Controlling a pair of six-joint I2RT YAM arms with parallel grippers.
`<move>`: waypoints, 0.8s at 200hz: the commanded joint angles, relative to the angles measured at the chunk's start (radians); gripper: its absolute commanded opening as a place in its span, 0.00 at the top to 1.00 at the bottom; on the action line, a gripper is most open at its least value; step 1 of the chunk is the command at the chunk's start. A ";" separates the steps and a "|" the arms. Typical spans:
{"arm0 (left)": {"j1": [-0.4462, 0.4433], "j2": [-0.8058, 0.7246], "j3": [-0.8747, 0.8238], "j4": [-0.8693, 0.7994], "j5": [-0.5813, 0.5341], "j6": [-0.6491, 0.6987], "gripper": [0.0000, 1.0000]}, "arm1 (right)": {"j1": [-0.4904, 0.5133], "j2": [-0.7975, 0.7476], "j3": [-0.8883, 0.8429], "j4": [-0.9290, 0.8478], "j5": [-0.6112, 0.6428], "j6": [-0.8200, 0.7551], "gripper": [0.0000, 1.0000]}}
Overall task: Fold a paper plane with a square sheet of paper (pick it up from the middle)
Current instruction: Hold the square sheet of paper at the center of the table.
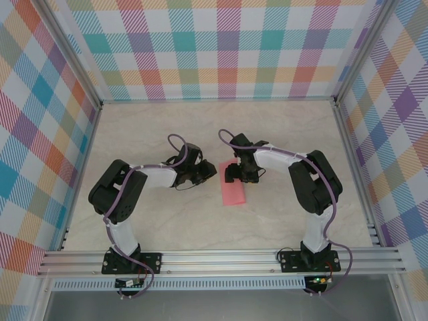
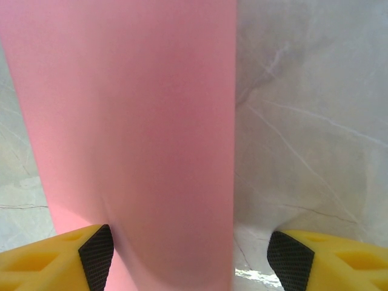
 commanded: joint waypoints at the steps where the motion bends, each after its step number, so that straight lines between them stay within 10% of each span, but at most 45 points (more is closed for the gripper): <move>1: -0.022 0.020 0.025 0.006 0.025 0.013 0.83 | 0.018 0.188 -0.074 0.131 -0.043 -0.035 0.25; 160: -0.042 0.078 0.068 0.017 0.109 0.030 0.93 | 0.018 0.232 -0.030 0.088 -0.036 0.015 0.25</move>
